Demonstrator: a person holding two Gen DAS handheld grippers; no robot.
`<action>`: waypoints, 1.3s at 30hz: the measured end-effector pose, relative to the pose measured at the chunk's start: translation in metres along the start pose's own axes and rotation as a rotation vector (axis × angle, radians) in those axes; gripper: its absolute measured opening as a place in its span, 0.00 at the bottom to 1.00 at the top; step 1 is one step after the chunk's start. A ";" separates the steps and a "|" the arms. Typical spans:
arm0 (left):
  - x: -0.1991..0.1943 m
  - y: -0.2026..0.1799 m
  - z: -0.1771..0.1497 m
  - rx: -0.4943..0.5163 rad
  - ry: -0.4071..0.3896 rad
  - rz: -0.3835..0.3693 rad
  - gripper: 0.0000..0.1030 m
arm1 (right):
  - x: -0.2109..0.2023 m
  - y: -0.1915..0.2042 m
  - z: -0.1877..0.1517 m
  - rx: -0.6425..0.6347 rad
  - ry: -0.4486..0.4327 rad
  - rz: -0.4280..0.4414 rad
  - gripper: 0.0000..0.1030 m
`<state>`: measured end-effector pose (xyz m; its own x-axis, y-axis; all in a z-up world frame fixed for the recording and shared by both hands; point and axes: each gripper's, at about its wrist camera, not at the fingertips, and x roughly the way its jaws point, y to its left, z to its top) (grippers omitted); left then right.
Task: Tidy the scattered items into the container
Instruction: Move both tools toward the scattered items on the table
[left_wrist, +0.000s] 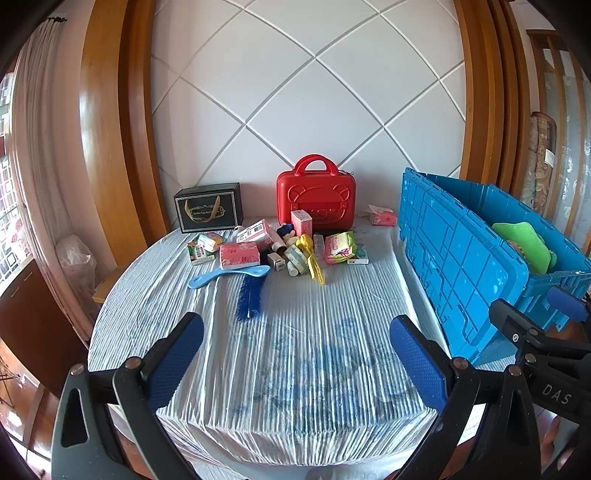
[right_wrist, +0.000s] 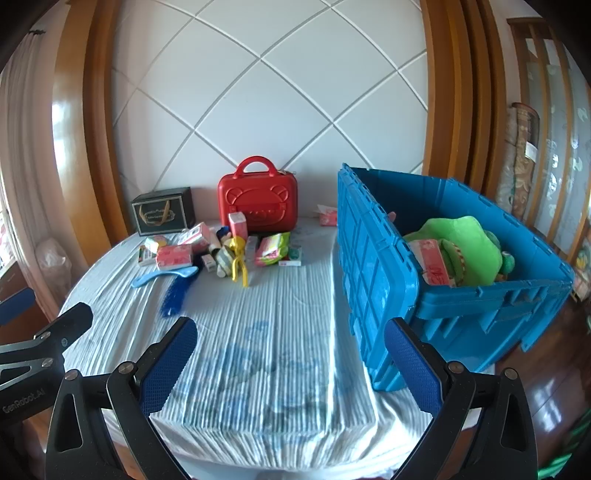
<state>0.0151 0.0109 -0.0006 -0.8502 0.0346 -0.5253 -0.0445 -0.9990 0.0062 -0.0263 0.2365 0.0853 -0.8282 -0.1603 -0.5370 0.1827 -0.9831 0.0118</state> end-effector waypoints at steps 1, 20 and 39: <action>0.000 -0.001 0.000 0.000 0.000 0.000 0.99 | 0.000 0.000 0.000 0.000 0.000 -0.001 1.00; 0.012 0.009 -0.002 -0.029 0.007 0.040 0.99 | 0.005 0.010 -0.001 -0.022 0.015 0.012 1.00; 0.200 0.092 0.023 -0.119 0.197 0.218 0.99 | 0.229 0.064 0.047 -0.072 0.200 0.196 1.00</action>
<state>-0.1707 -0.0737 -0.0854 -0.7144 -0.1756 -0.6774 0.1996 -0.9789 0.0433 -0.2295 0.1328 0.0028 -0.6538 -0.3188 -0.6863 0.3716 -0.9253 0.0758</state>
